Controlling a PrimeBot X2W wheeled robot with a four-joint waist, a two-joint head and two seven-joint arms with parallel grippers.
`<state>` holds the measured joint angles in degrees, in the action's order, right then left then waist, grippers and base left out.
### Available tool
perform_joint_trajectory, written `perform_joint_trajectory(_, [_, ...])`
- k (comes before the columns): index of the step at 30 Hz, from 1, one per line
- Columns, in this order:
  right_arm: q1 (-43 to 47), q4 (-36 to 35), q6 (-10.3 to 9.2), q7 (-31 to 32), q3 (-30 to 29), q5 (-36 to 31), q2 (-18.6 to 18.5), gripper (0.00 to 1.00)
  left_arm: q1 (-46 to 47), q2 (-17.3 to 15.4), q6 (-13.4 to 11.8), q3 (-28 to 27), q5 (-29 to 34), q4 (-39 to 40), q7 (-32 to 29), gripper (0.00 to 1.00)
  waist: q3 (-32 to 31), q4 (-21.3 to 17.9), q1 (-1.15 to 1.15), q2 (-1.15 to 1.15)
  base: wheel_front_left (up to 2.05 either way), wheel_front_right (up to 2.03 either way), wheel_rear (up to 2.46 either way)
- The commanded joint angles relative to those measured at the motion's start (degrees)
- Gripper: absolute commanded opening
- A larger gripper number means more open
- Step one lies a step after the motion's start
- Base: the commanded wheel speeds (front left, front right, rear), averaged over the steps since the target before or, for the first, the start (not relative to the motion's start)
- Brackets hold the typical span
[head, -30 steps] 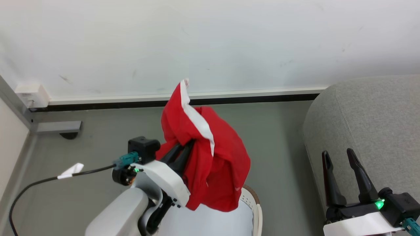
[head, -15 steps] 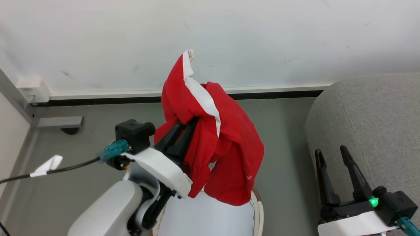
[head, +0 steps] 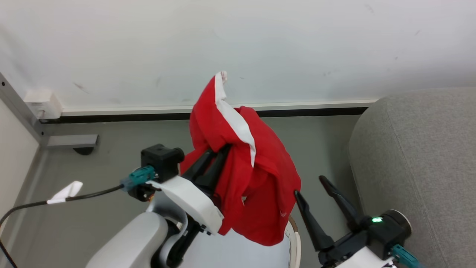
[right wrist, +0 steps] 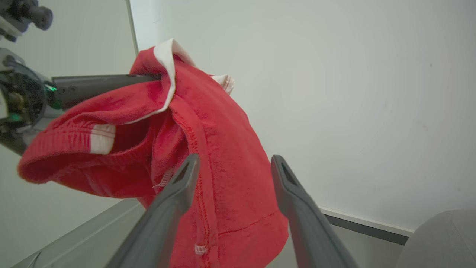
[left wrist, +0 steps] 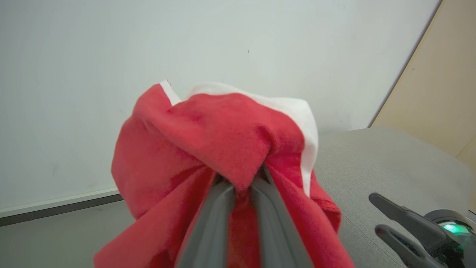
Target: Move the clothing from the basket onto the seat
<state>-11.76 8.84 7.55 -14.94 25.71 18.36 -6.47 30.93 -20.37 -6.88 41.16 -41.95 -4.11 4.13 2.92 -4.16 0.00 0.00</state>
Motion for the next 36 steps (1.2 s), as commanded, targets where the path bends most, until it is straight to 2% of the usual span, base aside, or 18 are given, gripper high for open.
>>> perform_joint_trajectory(1, [-1.03, 0.45, -0.12, -0.02, 0.57, 0.82, -0.55, 1.00, -0.41, 0.33, 0.29, 0.03, -0.39, -0.12, 0.13, 0.00, -0.09, 0.27, 0.00, 0.00, 0.00, 0.00, 0.00])
perform_joint_trajectory(6, [-5.40, 4.27, -0.12, 0.57, 7.18, 2.51, -0.74, 1.00, 0.45, 1.73, 1.09, 1.85, 0.12, -1.30, -0.43, 0.00, -0.40, 1.99, 0.00, 0.00, 0.00, 0.00, 0.00])
perform_joint_trajectory(12, [-10.49, 10.51, -0.12, 1.67, 12.21, 4.26, 0.32, 1.00, 1.40, 4.24, 1.99, 4.32, 0.70, -3.33, -1.02, 0.00, -0.78, 4.64, 0.00, 0.00, 0.00, 0.00, 0.00])
perform_joint_trajectory(24, [-16.19, 22.96, -0.12, 5.52, 15.57, 5.51, 2.60, 1.00, 1.58, 7.59, 3.93, 8.65, 1.00, -6.46, -2.04, 0.00, -3.16, 7.83, 0.00, 0.00, 0.00, 0.00, 0.00])
perform_joint_trajectory(32, [-19.97, 29.17, -0.12, 1.96, 14.98, 3.51, 3.44, 1.00, 1.32, 7.96, 4.40, 9.64, 0.42, -7.56, -2.33, 0.00, -3.54, 8.23, 0.00, 0.00, 0.00, 0.00, 0.00])
perform_joint_trajectory(33, [-20.31, 29.52, -0.12, 1.67, 15.21, 3.64, 3.47, 0.80, 1.30, 7.92, 4.39, 9.61, 0.31, -7.67, -2.29, 0.00, -3.52, 8.23, 0.00, 0.00, 0.00, 0.00, 0.00])
perform_joint_trajectory(34, [-20.49, 29.85, -0.12, 1.45, 15.38, 3.82, 3.50, 0.31, 1.29, 7.94, 4.37, 9.58, 0.19, -7.77, -2.25, 0.00, -3.49, 8.27, 0.00, 0.00, 0.00, 0.00, 0.00])
perform_joint_trajectory(35, [-20.44, 30.20, -0.12, 1.14, 15.69, 3.98, 3.54, 0.00, 1.30, 7.94, 4.37, 9.57, 0.21, -7.89, -2.20, 0.00, -3.44, 8.32, 0.00, 0.00, 0.00, 0.00, 0.00])
perform_joint_trajectory(36, [-20.38, 30.65, -0.12, 1.13, 16.03, 4.30, 3.58, 0.00, 1.30, 7.91, 4.37, 9.54, 0.13, -8.00, -2.12, 0.00, -3.40, 8.36, 0.00, 0.00, 0.00, 0.00, 0.00])
